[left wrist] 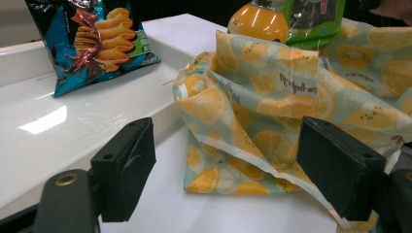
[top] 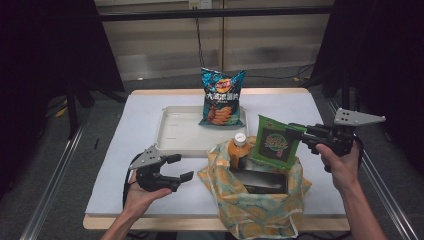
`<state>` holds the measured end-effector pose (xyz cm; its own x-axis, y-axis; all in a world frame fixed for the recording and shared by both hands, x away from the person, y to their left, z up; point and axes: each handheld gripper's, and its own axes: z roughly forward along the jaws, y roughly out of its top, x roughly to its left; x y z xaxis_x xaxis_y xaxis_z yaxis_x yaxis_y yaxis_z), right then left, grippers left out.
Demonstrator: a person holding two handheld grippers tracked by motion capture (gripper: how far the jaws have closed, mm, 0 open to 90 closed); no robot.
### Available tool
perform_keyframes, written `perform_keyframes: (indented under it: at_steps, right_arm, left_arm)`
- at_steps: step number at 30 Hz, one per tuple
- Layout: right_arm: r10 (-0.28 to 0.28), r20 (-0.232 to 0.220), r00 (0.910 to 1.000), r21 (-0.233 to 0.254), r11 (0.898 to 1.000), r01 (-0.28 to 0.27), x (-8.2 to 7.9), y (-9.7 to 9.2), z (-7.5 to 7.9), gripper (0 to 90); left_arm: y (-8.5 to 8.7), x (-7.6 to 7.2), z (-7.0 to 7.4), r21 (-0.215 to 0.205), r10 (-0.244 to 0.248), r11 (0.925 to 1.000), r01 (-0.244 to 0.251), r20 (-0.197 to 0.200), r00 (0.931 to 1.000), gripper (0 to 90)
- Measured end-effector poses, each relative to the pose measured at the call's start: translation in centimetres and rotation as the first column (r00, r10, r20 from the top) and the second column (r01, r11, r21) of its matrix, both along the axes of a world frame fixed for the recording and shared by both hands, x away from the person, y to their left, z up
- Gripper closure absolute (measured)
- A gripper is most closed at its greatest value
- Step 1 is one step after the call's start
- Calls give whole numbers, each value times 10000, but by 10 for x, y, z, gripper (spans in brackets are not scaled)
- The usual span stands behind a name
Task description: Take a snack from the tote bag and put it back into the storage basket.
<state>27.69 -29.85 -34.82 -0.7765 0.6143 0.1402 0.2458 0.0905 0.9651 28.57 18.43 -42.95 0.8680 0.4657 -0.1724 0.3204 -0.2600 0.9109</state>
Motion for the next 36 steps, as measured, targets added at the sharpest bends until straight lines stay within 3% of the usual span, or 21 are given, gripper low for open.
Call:
perform_keyframes:
  at_steps: [15, 17, 22, 27, 28, 34, 36]
  right_arm:
    - [254, 245, 9994, 267, 9993, -260, -10, 4, 20, 740]
    - [416, 288, 9987, 285, 9987, -424, -11, 6, 22, 740]
    - [631, 330, 9975, 259, 9976, -640, -11, 11, 23, 740]
    - [733, 290, 9969, 284, 9968, -741, -13, 14, 27, 740]
    - [731, 280, 9969, 306, 9968, -740, -13, 14, 27, 740]
    - [981, 254, 9949, 228, 9949, -987, -14, 22, 29, 740]
    - [1112, 272, 9934, 232, 9935, -1118, -14, 27, 31, 740]
  left_arm:
    - [-1, 0, 7, -173, 18, 9998, -15, 169, 9999, 260]
    - [-2, 0, 8, -4, 84, 10000, -84, 297, 9995, 261]
    - [-4, 0, 9, -78, -135, 9999, 136, 166, 9998, 296]
    - [-9, 1, 12, -168, -3, 9999, 6, 187, 9998, 301]
    - [-9, 2, 13, -95, -33, 9999, 35, 210, 9998, 309]
    - [-15, 3, 26, -573, -224, 9981, 244, 351, 9991, 332]
    - [-18, 3, 31, -504, -328, 9981, 352, 467, 9984, 339]
